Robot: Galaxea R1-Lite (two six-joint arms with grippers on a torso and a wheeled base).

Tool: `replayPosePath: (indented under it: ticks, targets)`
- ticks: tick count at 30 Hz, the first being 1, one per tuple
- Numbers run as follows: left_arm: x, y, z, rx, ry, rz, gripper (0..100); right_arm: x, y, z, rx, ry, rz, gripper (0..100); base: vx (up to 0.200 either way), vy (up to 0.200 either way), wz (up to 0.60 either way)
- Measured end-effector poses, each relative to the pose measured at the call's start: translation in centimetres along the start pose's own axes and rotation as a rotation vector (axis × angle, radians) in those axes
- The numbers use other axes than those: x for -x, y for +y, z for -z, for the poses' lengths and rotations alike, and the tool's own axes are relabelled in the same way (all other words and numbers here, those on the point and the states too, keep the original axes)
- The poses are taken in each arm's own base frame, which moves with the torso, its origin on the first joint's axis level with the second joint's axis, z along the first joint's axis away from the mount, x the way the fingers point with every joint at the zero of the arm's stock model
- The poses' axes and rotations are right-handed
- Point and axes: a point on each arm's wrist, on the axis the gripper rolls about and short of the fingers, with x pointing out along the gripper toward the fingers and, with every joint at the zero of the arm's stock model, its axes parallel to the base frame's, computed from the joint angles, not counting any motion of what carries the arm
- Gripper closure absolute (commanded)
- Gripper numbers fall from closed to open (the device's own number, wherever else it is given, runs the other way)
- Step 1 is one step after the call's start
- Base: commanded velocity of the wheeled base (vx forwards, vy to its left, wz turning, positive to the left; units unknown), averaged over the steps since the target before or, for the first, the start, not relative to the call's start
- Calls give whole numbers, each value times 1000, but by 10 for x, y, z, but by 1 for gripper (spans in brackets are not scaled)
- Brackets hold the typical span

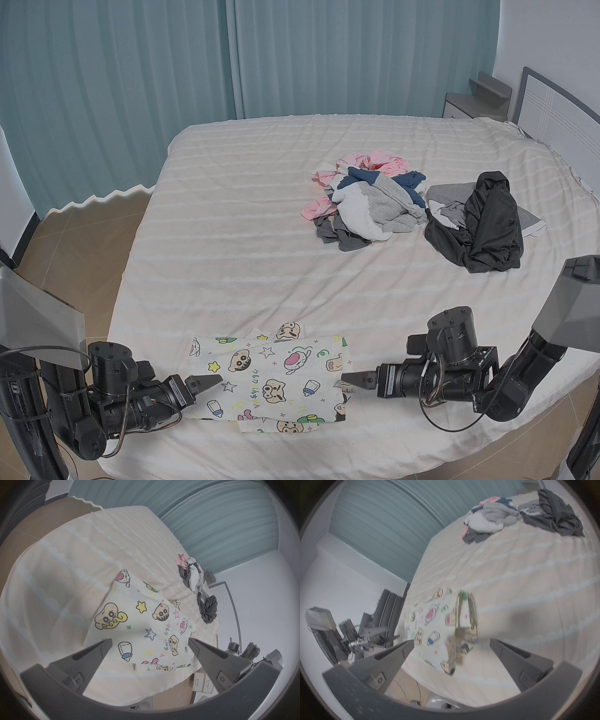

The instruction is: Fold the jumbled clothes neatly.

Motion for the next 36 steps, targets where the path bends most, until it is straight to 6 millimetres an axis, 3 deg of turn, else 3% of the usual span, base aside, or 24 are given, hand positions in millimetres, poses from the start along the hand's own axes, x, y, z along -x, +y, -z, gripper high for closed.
replayPosePath:
  ticks: [5,12,19,36]
  targets:
    - [0,0,0,0,1,0,0,-7,7,-30,-11,-101,-38,0,0,0,0]
    - [-1,1,1,2,3,-5,0,-42,10,-54,-21,-163,-63,0,0,0,0]
    - [-3,3,0,-1,-6,-4,0,-72,7,-53,-21,-151,-64,0,0,0,0]
    - [-9,11,5,-15,-7,-70,0,-80,16,-43,-4,-126,-83,0,0,0,0]
